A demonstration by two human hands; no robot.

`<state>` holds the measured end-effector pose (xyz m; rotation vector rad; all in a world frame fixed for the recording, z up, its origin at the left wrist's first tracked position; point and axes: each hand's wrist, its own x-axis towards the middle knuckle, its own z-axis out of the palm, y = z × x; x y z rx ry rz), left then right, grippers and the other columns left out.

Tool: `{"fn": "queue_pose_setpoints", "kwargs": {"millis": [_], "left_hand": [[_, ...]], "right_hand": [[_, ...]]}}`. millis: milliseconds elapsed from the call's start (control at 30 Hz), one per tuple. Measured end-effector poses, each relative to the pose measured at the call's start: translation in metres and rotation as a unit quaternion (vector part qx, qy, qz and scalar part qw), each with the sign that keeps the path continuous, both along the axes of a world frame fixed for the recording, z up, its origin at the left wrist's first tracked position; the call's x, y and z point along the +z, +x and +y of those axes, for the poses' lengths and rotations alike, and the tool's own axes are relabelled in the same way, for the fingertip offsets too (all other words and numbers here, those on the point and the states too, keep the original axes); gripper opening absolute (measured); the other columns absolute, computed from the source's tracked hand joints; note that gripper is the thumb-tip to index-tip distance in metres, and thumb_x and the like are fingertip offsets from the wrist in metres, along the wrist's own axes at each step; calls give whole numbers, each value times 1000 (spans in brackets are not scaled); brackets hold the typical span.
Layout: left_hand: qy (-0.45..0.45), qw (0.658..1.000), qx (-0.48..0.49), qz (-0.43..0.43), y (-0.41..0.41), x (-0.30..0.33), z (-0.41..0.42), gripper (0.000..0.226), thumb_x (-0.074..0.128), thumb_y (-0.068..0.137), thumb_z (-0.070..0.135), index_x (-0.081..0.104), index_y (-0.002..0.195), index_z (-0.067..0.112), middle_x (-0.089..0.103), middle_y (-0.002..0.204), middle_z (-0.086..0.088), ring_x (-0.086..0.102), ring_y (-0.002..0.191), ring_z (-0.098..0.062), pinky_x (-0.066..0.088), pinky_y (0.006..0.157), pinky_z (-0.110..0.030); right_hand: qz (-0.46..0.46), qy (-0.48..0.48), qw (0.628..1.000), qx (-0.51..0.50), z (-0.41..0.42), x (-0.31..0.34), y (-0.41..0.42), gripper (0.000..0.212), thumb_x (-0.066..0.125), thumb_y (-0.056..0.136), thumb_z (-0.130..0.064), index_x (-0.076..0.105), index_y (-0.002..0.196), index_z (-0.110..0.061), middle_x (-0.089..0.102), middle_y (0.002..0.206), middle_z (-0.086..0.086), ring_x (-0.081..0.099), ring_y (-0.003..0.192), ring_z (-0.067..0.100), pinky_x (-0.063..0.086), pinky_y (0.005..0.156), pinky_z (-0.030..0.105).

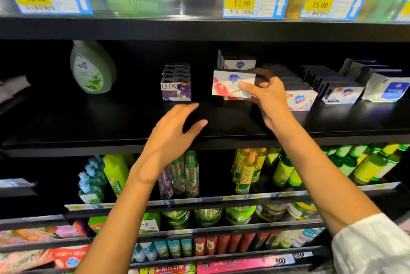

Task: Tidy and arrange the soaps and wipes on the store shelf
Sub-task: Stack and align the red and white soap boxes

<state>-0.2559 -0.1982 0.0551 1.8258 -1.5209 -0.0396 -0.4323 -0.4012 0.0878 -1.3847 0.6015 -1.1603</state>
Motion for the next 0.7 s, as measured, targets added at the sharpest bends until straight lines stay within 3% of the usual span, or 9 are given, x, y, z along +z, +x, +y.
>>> {"fn": "queue_pose_setpoints", "kwargs": {"millis": [100, 233, 300, 533, 700], "left_hand": [[-51, 970, -9, 238, -4, 20, -23, 59, 69, 98, 38, 47, 151, 28, 60, 140, 5, 57, 129, -7, 48, 108, -25], [-75, 891, -74, 441, 0, 28, -50, 48, 70, 99, 15, 52, 144, 13, 74, 119, -9, 72, 112, -19, 59, 98, -43], [-72, 873, -91, 473, 2, 23, -53, 41, 68, 100, 11, 57, 139, 11, 75, 116, -15, 74, 108, -22, 62, 92, -40], [-68, 850, -78, 517, 8, 12, -57, 31, 68, 100, 14, 65, 129, 5, 77, 115, -12, 74, 110, -28, 61, 94, -45], [-75, 839, -83, 532, 11, 11, -57, 30, 67, 101, 17, 66, 128, 4, 77, 117, -12, 73, 112, -26, 61, 91, -42]], "right_hand": [[-2, 15, 999, 47, 20, -3, 3, 35, 81, 85, 0, 59, 112, -7, 80, 96, 8, 77, 97, 25, 63, 75, 32], [23, 22, 995, 91, 31, -12, 8, 38, 80, 87, -4, 59, 119, -1, 78, 108, 14, 76, 104, 29, 64, 84, 37], [36, 35, 994, 94, 33, -18, 11, 39, 81, 87, -6, 62, 122, -5, 79, 109, 12, 75, 106, 29, 64, 84, 37], [48, 16, 993, 109, 33, -26, 11, 52, 82, 84, 0, 61, 130, -13, 73, 118, 10, 73, 111, 28, 61, 90, 49], [97, -42, 990, 97, 35, -29, 10, 75, 86, 78, 2, 56, 141, -26, 68, 130, -7, 70, 117, 18, 59, 96, 36]]}}
